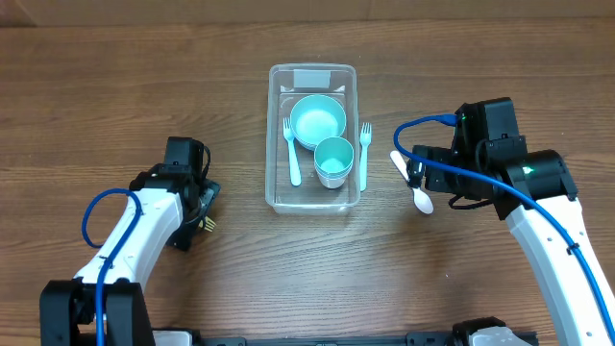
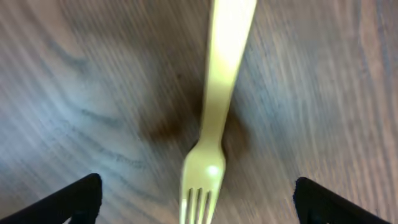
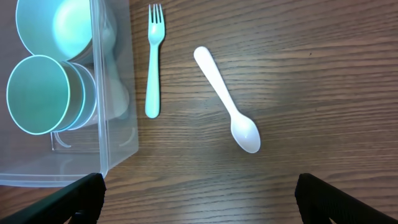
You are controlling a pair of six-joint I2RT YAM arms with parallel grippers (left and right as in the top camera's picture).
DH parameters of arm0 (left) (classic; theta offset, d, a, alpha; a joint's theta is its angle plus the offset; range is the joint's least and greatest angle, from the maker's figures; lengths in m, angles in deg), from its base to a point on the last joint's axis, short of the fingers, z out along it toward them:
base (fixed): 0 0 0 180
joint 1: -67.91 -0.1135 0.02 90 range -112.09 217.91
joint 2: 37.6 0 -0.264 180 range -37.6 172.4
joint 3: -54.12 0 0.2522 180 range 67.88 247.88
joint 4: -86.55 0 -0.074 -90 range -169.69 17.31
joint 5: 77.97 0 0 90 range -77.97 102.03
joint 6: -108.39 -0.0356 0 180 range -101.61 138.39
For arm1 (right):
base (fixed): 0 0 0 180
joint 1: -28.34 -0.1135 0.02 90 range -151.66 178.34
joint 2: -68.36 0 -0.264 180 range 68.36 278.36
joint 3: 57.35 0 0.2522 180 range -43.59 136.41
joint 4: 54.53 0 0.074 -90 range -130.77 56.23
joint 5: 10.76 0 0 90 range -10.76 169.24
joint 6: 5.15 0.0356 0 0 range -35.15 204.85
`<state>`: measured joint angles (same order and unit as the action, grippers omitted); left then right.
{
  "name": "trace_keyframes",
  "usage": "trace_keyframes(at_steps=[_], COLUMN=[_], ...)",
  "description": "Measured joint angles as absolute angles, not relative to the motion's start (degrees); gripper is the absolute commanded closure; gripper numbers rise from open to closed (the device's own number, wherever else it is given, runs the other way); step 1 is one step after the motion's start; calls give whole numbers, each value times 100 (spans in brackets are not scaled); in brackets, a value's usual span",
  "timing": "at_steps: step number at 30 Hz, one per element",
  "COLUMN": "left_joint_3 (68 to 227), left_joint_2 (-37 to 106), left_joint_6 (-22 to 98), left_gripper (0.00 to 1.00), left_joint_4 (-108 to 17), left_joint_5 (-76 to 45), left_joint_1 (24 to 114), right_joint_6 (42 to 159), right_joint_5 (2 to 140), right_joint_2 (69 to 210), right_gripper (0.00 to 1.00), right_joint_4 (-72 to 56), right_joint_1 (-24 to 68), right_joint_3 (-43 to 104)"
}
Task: Pack container
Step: 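Move the left gripper to the yellow spoon and grasp it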
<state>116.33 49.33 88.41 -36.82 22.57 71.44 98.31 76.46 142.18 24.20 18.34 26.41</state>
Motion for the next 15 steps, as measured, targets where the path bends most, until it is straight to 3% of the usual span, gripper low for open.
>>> trace_keyframes(at_steps=[15], left_joint_3=[11635], left_joint_2=[5783], left_joint_6=[8526], left_gripper=[16], left_joint_4=[-4270], left_joint_5=[2301], left_joint_1=[7144], right_joint_6=[9831], right_joint_5=[7646], right_joint_2=[14218], right_gripper=[0], right_joint_4=[2423], right_joint_1=[1834], right_joint_3=[2641])
